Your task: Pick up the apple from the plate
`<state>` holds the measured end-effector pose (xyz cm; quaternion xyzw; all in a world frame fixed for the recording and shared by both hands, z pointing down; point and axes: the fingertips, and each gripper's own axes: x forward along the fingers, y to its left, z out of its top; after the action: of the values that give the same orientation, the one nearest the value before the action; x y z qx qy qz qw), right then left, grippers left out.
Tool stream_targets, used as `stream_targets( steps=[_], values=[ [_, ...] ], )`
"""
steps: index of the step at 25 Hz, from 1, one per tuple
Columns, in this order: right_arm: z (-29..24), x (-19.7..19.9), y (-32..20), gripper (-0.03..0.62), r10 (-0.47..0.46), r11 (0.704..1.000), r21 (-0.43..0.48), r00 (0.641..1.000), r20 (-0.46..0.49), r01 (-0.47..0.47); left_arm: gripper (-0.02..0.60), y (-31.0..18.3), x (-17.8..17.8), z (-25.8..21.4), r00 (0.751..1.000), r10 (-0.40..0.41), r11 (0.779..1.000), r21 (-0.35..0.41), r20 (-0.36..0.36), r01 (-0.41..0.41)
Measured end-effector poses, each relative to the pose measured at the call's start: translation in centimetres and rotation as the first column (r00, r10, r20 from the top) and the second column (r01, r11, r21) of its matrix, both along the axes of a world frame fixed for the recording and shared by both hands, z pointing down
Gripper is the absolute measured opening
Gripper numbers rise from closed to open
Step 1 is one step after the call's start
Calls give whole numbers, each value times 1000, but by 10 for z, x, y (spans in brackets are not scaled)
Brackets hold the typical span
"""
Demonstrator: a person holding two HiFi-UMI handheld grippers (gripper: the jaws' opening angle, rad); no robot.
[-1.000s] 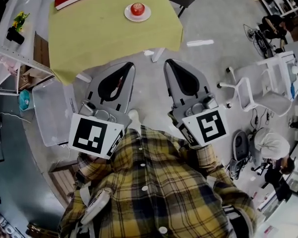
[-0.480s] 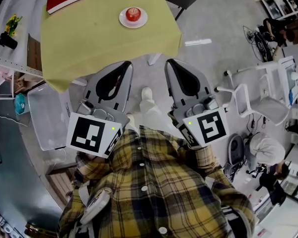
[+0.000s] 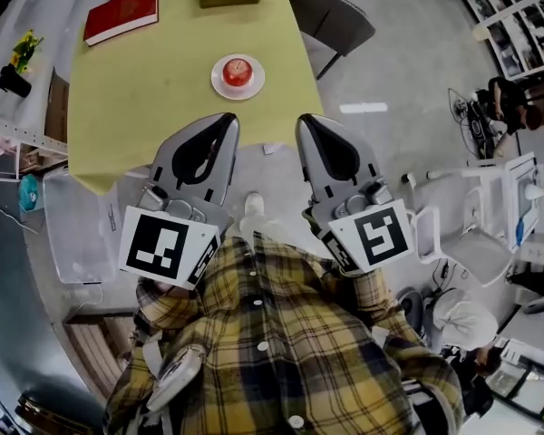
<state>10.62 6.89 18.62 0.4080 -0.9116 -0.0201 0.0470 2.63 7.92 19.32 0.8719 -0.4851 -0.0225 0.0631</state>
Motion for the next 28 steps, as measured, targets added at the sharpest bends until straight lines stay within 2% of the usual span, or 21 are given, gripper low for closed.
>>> stream_targets(
  steps=[7, 14, 19, 28],
  values=[
    [2, 13, -48, -3, -84, 996, -9, 996, -4, 84, 5, -45, 12, 0, 996, -86, 996, -9, 6, 86],
    [13, 9, -70, -3, -140, 990, -31, 990, -9, 140, 5, -66, 13, 9, 992, -127, 991, -31, 6, 127],
    [20, -1, -93, -3, -132, 990, -51, 991, -7, 131, 5, -87, -1, 17, 991, -133, 990, -50, 3, 133],
    [18, -37, -152, -3, -54, 997, -53, 999, -2, 54, 6, -149, -41, 15, 998, -68, 996, -49, 5, 68]
  ],
)
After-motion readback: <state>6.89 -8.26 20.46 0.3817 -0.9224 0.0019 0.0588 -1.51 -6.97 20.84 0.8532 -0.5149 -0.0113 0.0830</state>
